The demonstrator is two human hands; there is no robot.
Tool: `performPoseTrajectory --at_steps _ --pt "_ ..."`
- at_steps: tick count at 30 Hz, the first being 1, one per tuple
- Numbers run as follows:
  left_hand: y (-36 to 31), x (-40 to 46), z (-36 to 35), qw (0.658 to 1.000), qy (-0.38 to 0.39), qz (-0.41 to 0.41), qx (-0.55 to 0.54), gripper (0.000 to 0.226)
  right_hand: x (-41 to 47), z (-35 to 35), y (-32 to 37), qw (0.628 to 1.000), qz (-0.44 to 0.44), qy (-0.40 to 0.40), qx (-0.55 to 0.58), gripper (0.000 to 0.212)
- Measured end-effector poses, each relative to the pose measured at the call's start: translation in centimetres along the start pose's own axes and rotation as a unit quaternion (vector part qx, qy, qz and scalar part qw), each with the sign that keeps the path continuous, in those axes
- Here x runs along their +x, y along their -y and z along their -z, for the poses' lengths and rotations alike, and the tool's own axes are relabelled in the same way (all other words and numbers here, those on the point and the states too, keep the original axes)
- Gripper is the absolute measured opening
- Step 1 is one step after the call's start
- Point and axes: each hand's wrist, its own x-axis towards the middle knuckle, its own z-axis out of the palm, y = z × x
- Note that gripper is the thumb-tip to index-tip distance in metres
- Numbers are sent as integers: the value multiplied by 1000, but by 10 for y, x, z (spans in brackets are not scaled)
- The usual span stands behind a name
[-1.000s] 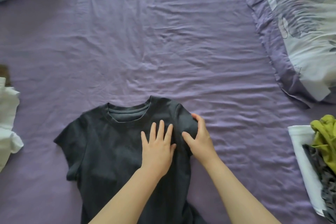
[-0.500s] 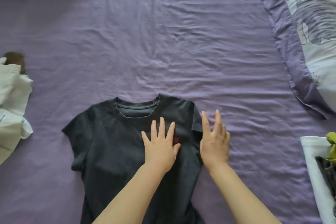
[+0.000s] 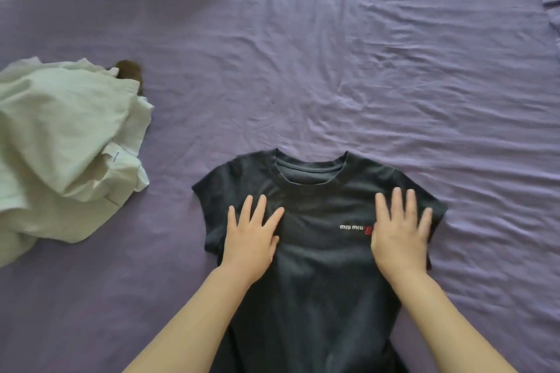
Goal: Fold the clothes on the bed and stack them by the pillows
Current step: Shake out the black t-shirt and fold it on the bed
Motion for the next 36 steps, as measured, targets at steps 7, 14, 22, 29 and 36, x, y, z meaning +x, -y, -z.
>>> performPoseTrajectory --at_steps 7,14,22,29,36 --pt "41 4 19 995 -37 74 -46 66 -13 -5 74 990 -45 137 7 65" --pt "94 29 36 938 -37 230 -256 79 -30 -24 181 970 193 139 40 62" --pt "122 32 42 894 -71 180 -405 18 -28 -27 196 974 149 167 23 69" --pt "112 -2 17 817 -132 238 -509 51 -47 -32 193 984 126 127 2 64" --pt "59 -112 -38 824 -19 230 -517 58 -162 -33 148 986 99 135 -4 69"
